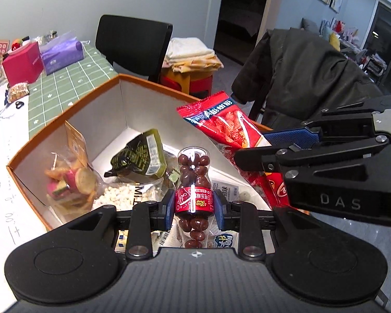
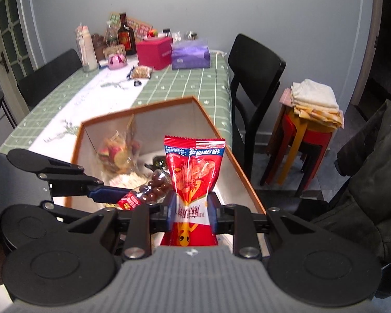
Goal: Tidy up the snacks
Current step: 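Carry the cola-bottle candy with the left tool while the right tool carries the red packet into the box, then open the left tool to drop the candy bottle while the right tool releases the red packet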
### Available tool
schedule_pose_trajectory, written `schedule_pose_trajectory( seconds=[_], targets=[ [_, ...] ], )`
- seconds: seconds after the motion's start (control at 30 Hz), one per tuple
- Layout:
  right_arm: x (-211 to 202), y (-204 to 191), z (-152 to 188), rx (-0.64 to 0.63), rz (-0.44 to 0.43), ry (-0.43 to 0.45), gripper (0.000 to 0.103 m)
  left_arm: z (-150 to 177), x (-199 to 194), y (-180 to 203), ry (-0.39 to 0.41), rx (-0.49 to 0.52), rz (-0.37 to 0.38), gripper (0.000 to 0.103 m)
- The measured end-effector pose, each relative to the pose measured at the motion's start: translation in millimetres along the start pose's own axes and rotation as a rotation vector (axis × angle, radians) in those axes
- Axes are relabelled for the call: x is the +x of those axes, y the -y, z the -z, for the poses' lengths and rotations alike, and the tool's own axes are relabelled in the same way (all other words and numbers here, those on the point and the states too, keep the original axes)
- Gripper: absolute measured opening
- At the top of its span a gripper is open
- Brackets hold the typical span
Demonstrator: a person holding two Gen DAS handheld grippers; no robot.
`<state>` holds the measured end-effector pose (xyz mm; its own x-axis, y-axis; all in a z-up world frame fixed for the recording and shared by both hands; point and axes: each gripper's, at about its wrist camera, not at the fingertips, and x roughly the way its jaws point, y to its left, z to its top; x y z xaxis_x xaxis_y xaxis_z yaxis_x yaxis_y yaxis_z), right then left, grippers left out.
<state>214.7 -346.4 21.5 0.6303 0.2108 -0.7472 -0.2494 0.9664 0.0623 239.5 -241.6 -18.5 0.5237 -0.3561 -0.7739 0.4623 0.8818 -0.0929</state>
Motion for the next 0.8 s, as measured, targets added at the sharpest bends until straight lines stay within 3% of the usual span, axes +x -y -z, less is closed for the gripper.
schedule_pose_trajectory(
  seconds=[0.8],
  targets=[
    [48.2, 2.5, -1.8, -0.088, 0.038, -0.145, 0.023, -1.2, 38.6, 13.0, -0.09, 0.03, -0.023, 0.034]
  ],
)
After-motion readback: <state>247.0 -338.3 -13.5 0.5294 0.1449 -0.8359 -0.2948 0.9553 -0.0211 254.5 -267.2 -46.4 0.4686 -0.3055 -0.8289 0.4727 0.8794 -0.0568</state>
